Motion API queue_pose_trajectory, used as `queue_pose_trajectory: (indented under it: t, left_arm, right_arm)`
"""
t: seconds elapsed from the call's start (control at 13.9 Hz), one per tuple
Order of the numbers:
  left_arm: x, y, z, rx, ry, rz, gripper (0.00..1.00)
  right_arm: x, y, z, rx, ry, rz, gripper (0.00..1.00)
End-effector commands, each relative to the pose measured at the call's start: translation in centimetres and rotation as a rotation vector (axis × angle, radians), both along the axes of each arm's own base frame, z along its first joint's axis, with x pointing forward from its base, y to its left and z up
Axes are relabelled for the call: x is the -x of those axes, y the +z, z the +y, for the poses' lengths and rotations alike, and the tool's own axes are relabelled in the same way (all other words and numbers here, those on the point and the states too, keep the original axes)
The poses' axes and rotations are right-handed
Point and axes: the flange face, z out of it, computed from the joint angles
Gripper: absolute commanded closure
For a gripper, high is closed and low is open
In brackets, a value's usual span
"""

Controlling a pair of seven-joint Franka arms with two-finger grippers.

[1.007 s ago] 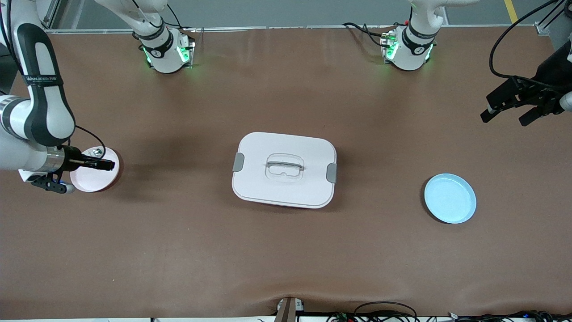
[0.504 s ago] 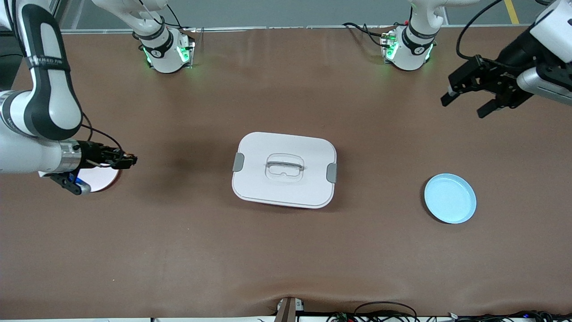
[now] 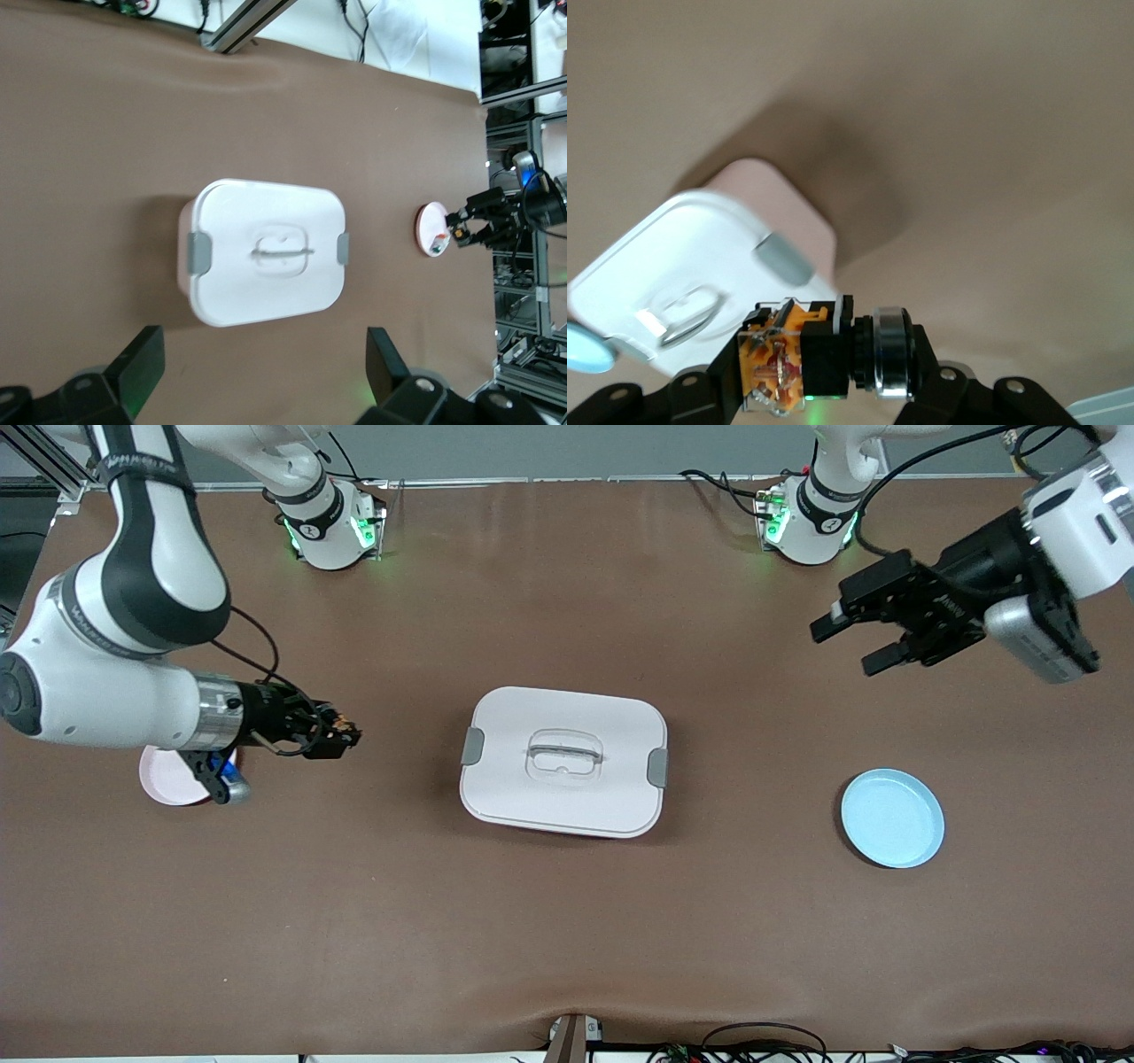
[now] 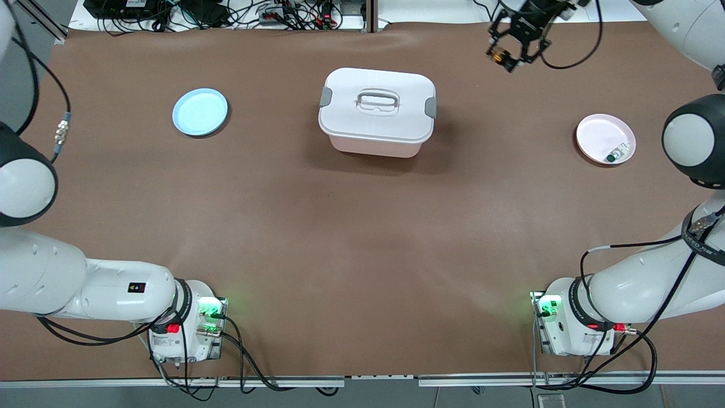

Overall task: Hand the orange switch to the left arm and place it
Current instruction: 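Carry the switch over the box while the left gripper reaches toward it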

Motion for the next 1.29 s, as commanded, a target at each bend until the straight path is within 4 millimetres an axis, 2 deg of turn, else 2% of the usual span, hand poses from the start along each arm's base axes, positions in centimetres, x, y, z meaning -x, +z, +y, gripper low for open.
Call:
queue_pose_trajectory:
  t: [0.0,0.07,0.29,0.43,0.58,0.65,0.79,0.94,1.22]
  left_arm:
    - [-1.1,-2.9,-6.0,0.034,0.009,0.047,0.0]
    - [-1.4,-4.0,-7.4,0.04,0.025,0.074,0.0]
    - [-0.9,-4.0,-10.4,0.079,0.025,0.047,0.0]
    - [-1.6,-5.1,-11.5,0.148,0.05,0.07,0.0]
    - [-1.3,-5.6,-13.5,0.192,0.059,0.088,0.0]
    - [-1.3,-5.7,-13.7,0.203,0.076,0.108,0.0]
    - [-1.7,-6.4,-14.1,0.228,0.114,0.143,0.0]
    - [-1.7,-6.9,-15.3,0.238,0.125,0.128,0.0]
    - [-2.7,-9.8,-17.4,0.239,0.157,0.108,0.0]
  right_arm:
    - [-0.6,3.1,3.8,-0.018,-0.086,0.009,1.0]
    - [-0.8,3.5,4.7,-0.019,-0.117,0.021,1.0]
    - [-1.4,5.3,8.2,-0.019,-0.185,0.019,1.0]
    - [-1.6,6.2,11.6,-0.026,-0.26,-0.005,1.0]
    - [-1.7,6.6,14.1,-0.045,-0.324,-0.035,1.0]
    - [-1.7,6.7,15.3,-0.053,-0.337,-0.043,1.0]
    - [-1.9,7.3,17.1,-0.07,-0.38,-0.056,1.0]
    - [-2.0,8.1,19.0,-0.085,-0.422,-0.062,1.0]
    - [-1.9,9.2,21.3,-0.112,-0.467,-0.072,1.0]
